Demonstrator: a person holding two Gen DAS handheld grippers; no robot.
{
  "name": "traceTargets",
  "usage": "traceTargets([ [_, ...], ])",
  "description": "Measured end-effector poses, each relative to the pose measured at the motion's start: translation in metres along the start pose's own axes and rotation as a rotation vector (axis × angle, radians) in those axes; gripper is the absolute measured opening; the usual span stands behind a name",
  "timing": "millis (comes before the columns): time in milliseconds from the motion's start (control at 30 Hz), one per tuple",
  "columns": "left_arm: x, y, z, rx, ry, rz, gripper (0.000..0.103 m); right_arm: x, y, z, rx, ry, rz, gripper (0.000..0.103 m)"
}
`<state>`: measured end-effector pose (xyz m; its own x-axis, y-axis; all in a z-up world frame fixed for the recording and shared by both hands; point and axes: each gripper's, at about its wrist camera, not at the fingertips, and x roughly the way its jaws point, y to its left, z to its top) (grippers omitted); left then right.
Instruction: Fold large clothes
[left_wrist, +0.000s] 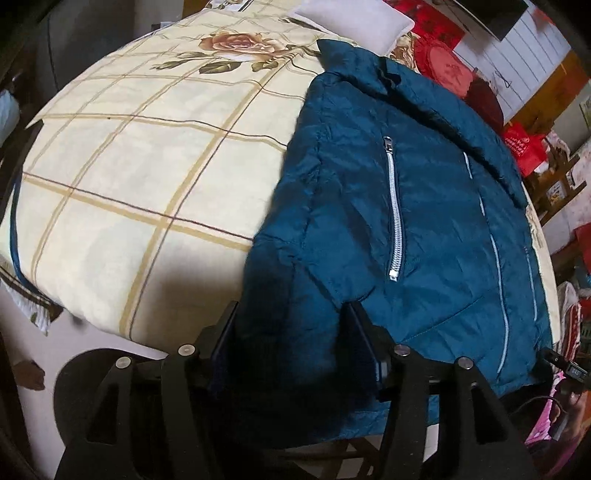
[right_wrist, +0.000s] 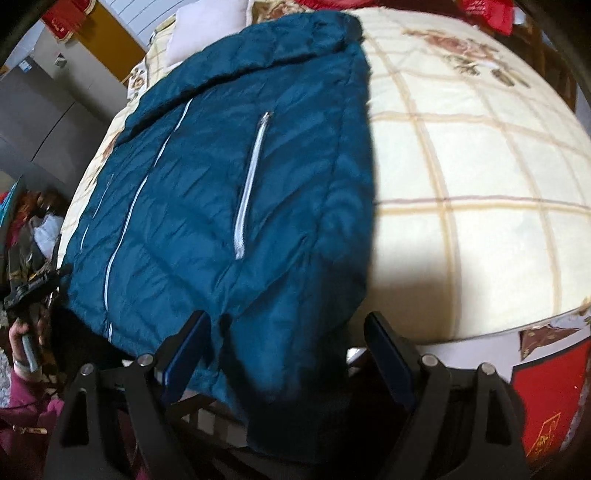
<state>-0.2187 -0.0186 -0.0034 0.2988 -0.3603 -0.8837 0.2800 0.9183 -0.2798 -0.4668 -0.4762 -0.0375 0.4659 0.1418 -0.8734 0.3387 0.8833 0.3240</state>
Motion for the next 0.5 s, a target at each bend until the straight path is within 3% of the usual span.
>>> traceTargets([
  [100,-0.003,0.007,0.002,-0.039,0.004,-0.008,0.039,0.001,0.005,-0.002,-0.026,-0.005,0.000,0.089],
  [233,-0.015,0.011,0.005,-0.037,-0.064,0.029,0.039,-0.001,0.007,0.005,-0.022,-0.015,0.010,0.089],
  [367,-0.001,0.014,0.002,-0.048,0.005,-0.010,0.039,0.003,0.008,0.010,-0.014,0.001,0.021,0.089],
  [500,-0.001,0.002,-0.002,0.005,-0.010,0.035,0.039,0.007,0.012,0.006,-0.039,0.009,0.018,0.089],
])
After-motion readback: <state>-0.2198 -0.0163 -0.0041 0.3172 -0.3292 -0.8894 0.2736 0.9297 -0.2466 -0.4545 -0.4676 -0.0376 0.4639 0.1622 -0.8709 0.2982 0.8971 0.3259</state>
